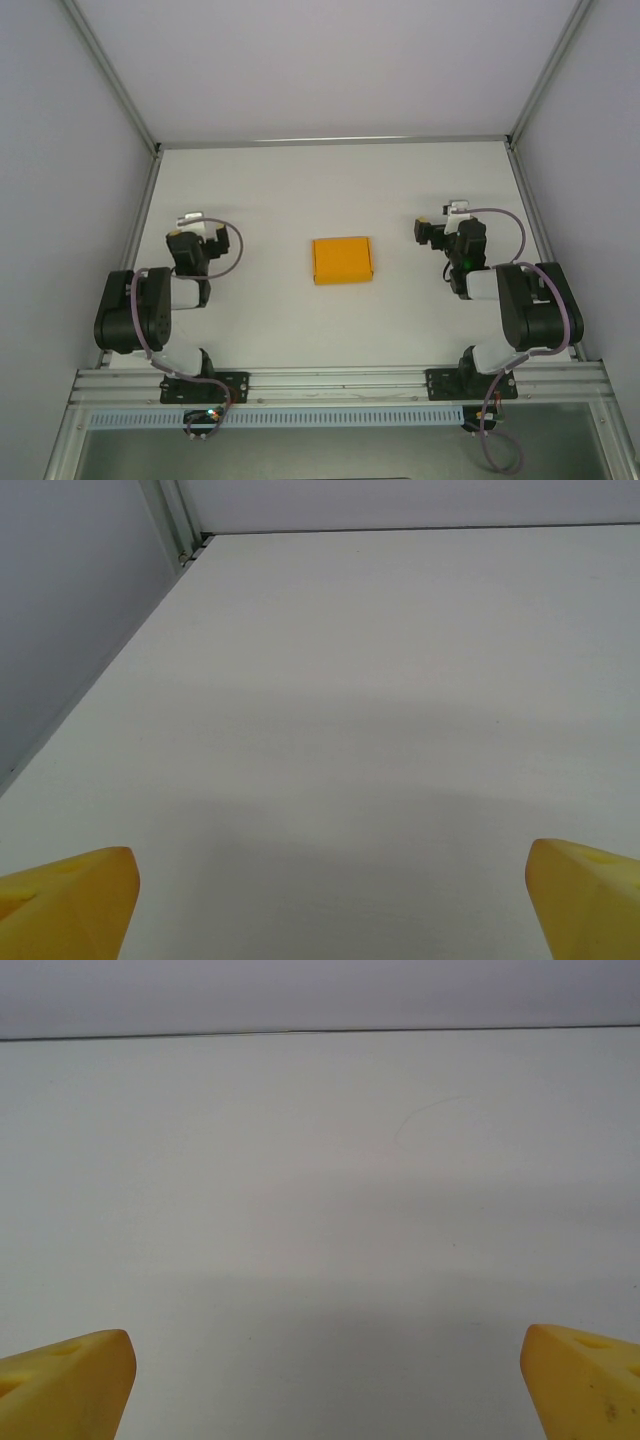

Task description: Assemble paper box

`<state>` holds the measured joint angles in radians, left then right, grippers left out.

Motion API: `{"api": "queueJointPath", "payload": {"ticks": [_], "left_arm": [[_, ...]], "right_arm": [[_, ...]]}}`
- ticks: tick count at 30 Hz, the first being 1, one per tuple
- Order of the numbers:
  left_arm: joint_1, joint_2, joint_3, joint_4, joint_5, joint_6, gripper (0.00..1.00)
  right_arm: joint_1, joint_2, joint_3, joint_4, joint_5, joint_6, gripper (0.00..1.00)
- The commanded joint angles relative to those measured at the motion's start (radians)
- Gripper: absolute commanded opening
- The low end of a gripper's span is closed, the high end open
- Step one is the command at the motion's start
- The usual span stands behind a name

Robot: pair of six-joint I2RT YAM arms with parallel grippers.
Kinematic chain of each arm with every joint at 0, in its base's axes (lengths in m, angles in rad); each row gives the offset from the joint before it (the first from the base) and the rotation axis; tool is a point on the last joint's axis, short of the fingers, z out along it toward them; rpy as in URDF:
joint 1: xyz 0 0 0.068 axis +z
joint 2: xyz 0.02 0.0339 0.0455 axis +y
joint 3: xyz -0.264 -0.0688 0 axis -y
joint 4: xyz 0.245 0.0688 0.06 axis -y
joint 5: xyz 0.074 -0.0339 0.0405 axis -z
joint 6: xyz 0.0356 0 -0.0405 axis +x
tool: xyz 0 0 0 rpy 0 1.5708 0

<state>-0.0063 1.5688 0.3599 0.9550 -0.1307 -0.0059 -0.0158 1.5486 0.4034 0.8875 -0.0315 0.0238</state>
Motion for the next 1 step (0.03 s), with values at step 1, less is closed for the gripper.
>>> {"api": "queueJointPath", "payload": {"ticks": [1], "left_arm": [[-0.005,-0.001,0.015,0.008,0.002,0.019,1.0]], "right_arm": [[0.006,-0.007,0.001,0.004,-0.007,0.012,1.0]]}}
